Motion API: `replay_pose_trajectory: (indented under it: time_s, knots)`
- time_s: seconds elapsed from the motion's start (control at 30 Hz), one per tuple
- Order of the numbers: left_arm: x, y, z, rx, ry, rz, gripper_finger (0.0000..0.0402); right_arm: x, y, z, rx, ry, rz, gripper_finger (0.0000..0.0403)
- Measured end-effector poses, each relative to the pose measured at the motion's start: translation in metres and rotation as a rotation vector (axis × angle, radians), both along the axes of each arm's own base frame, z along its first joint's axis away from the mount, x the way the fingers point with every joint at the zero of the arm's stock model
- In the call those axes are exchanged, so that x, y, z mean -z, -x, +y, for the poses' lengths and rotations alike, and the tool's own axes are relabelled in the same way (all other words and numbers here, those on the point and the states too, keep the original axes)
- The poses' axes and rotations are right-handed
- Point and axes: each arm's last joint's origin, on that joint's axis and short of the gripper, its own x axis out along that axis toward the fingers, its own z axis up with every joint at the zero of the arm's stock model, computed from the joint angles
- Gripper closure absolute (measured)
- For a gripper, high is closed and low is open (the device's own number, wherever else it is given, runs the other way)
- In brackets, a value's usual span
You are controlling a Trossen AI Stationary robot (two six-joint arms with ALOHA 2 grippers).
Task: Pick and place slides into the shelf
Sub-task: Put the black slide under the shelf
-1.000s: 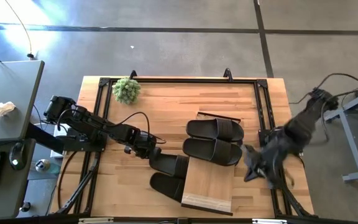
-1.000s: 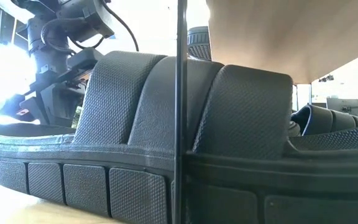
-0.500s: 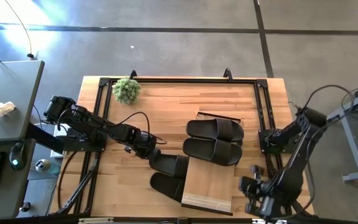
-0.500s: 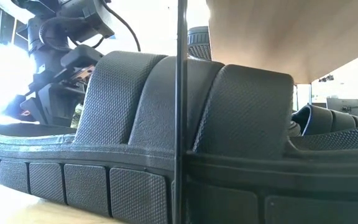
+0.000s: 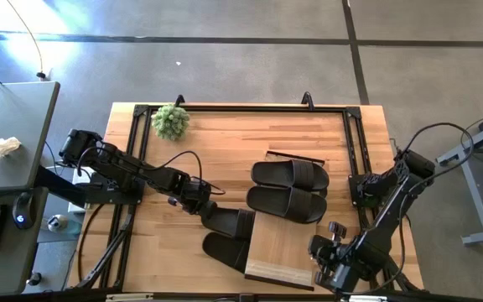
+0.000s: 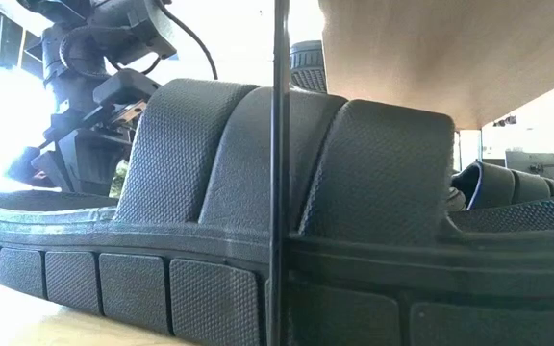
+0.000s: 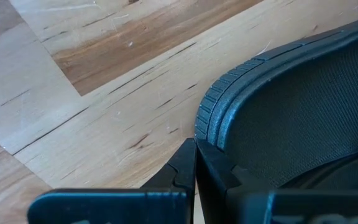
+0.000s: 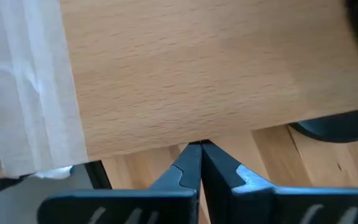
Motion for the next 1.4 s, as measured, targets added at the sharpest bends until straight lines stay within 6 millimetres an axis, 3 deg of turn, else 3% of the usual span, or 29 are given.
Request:
replay_pose_trajectory:
  time_s: [0.67,1.03,1.4]
  knots:
    - [-0.003,-0.008,0.003,-0.057,-0.104,-0.09,0.0402,0.001,-0.021,-0.016,-0.047,-0.007,0.058,0.0403]
    - [-0.025,-0.026,0.001,-0.014,-0.093,-0.183,0.0402,0.001,-0.021,-0.016,-0.047,-0.016,0.067,0.0403]
    - [-0.01,-0.051,-0.003,0.094,-0.09,-0.12,0.0402,0.001,-0.021,-0.016,-0.044,-0.018,0.07,0.0403]
